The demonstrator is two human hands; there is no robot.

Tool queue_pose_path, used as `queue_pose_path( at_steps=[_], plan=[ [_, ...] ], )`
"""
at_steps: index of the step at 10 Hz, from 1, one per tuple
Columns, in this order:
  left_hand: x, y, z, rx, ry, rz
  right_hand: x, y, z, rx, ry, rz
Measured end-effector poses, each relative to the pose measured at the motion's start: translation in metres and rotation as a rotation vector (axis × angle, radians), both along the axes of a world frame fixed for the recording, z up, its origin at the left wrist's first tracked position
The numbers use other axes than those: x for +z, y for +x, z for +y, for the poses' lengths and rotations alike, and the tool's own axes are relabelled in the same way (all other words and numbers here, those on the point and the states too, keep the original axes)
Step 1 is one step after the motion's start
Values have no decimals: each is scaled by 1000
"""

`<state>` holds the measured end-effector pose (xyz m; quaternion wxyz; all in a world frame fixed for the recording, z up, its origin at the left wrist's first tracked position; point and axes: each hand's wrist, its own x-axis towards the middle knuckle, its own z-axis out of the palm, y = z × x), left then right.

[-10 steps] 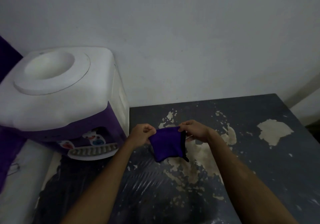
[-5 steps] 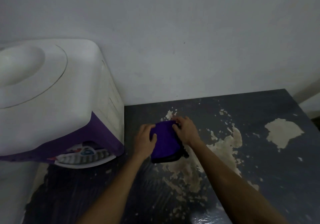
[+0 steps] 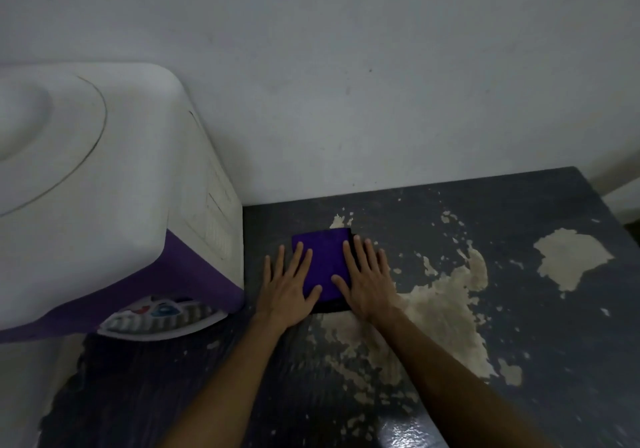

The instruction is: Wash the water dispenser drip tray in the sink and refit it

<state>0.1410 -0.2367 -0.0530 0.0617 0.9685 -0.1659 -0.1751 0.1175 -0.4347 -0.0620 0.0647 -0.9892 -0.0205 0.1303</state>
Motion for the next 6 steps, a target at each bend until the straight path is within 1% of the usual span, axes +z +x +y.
queue_pose_path(
  at_steps=[3,5,6],
  plan=[
    [7,18,-4,1,-2,47,15,23,-3,37,-58,99],
    [35,13,6,72,-65,65,44,18,-6,-23,29,142],
    [51,10,14,79,-63,54,64,15,-7,-7,50,124]
  ],
)
